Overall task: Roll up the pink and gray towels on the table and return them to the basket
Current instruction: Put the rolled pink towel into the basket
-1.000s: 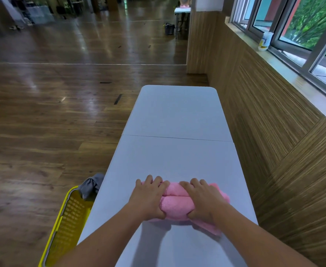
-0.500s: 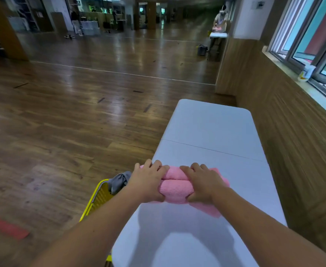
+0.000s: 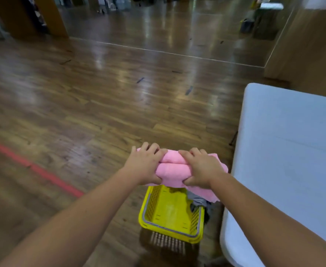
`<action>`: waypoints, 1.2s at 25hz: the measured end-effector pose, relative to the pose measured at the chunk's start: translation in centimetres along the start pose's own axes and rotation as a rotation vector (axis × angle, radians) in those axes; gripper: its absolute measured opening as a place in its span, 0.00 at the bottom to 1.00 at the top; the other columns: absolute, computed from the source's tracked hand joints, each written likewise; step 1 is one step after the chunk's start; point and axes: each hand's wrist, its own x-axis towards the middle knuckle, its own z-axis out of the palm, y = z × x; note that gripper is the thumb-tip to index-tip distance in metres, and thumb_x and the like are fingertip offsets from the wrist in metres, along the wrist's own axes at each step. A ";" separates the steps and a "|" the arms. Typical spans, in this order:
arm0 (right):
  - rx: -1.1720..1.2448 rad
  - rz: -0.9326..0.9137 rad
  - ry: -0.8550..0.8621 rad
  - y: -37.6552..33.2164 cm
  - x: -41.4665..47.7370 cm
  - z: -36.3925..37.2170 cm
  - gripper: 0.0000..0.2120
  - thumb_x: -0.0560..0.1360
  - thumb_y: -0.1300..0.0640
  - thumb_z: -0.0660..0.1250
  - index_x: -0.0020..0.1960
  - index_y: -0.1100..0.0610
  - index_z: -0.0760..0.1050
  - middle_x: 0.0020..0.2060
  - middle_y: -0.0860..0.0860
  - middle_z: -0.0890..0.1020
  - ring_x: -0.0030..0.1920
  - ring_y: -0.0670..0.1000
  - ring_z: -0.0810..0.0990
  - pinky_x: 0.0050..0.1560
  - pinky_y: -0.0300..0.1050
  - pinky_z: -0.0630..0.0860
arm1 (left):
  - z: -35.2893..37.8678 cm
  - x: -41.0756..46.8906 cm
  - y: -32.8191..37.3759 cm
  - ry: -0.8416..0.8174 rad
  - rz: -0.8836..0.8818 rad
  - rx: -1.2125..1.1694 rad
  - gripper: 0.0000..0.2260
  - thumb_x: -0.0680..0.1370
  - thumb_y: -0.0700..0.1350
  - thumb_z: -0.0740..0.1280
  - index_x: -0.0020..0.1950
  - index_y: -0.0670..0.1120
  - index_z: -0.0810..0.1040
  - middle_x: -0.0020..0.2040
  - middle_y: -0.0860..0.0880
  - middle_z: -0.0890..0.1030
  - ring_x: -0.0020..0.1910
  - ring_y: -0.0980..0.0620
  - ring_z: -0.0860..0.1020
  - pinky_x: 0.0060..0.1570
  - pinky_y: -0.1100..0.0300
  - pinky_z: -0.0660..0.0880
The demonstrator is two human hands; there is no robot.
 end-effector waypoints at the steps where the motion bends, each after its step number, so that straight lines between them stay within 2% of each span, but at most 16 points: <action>1: 0.010 0.010 -0.010 -0.3 1.2 0.8 0.51 0.59 0.36 0.73 0.77 0.42 0.55 0.62 0.50 0.70 0.58 0.55 0.70 0.52 0.54 0.76 | 1.0 0.3 -0.9 -0.008 0.001 -0.008 0.45 0.58 0.68 0.67 0.73 0.57 0.60 0.63 0.51 0.68 0.59 0.45 0.67 0.51 0.46 0.68; 7: 0.036 0.103 -0.098 2.2 6.6 7.2 0.52 0.58 0.35 0.73 0.77 0.41 0.53 0.63 0.49 0.70 0.60 0.55 0.69 0.54 0.56 0.76 | 8.4 5.3 -2.1 -0.045 0.054 -0.033 0.46 0.59 0.67 0.68 0.75 0.54 0.59 0.64 0.50 0.69 0.59 0.44 0.68 0.51 0.44 0.67; 9: 0.057 0.134 -0.137 3.7 8.4 10.3 0.53 0.58 0.35 0.74 0.77 0.41 0.52 0.63 0.50 0.70 0.60 0.55 0.69 0.54 0.57 0.76 | 11.9 7.3 -1.9 -0.069 0.072 -0.049 0.46 0.59 0.66 0.68 0.75 0.53 0.61 0.65 0.49 0.70 0.59 0.43 0.69 0.59 0.38 0.66; 11: 0.058 0.156 -0.170 4.9 10.2 14.1 0.52 0.60 0.37 0.74 0.77 0.43 0.52 0.64 0.50 0.69 0.61 0.56 0.69 0.54 0.57 0.76 | 16.2 9.0 -1.5 -0.105 0.081 -0.063 0.46 0.58 0.66 0.70 0.74 0.51 0.64 0.63 0.47 0.71 0.59 0.42 0.71 0.68 0.30 0.59; 14: 0.095 0.222 -0.193 6.7 13.1 22.0 0.51 0.62 0.40 0.72 0.78 0.45 0.51 0.67 0.50 0.68 0.64 0.56 0.68 0.57 0.57 0.74 | 25.2 11.4 -0.7 -0.161 0.105 -0.115 0.46 0.59 0.65 0.72 0.73 0.48 0.66 0.60 0.46 0.73 0.58 0.41 0.72 0.74 0.36 0.53; 16: 0.115 0.269 -0.235 7.8 14.5 28.6 0.52 0.61 0.41 0.74 0.79 0.46 0.52 0.68 0.50 0.67 0.65 0.56 0.68 0.59 0.57 0.73 | 32.1 12.6 -0.2 -0.210 0.124 -0.160 0.45 0.60 0.63 0.72 0.74 0.47 0.65 0.61 0.46 0.72 0.59 0.40 0.71 0.74 0.41 0.54; 19: 0.166 0.349 -0.306 9.4 16.0 40.2 0.52 0.60 0.42 0.76 0.78 0.46 0.55 0.67 0.50 0.69 0.64 0.57 0.70 0.58 0.57 0.74 | 44.1 13.4 1.7 -0.291 0.136 -0.221 0.46 0.61 0.61 0.72 0.75 0.44 0.64 0.62 0.44 0.73 0.59 0.39 0.71 0.72 0.42 0.60; 24: 0.206 0.402 -0.415 11.9 17.2 59.7 0.51 0.59 0.45 0.79 0.77 0.47 0.58 0.64 0.51 0.70 0.62 0.58 0.71 0.55 0.57 0.75 | 62.9 13.0 6.3 -0.433 0.064 -0.303 0.44 0.58 0.57 0.77 0.69 0.43 0.67 0.60 0.43 0.74 0.56 0.40 0.71 0.65 0.44 0.66; 27: 0.220 0.388 -0.477 11.9 17.2 67.4 0.49 0.58 0.45 0.80 0.74 0.48 0.62 0.63 0.53 0.72 0.59 0.60 0.73 0.54 0.56 0.75 | 69.8 12.0 7.8 -0.484 0.031 -0.306 0.38 0.57 0.55 0.77 0.64 0.44 0.71 0.57 0.44 0.75 0.54 0.41 0.72 0.63 0.44 0.69; 30: 0.218 0.391 -0.518 12.1 17.0 73.5 0.47 0.59 0.40 0.78 0.72 0.52 0.65 0.61 0.55 0.74 0.56 0.60 0.75 0.57 0.56 0.73 | 76.5 10.8 9.9 -0.589 0.025 -0.278 0.36 0.59 0.53 0.78 0.64 0.44 0.73 0.57 0.43 0.78 0.55 0.39 0.75 0.64 0.41 0.68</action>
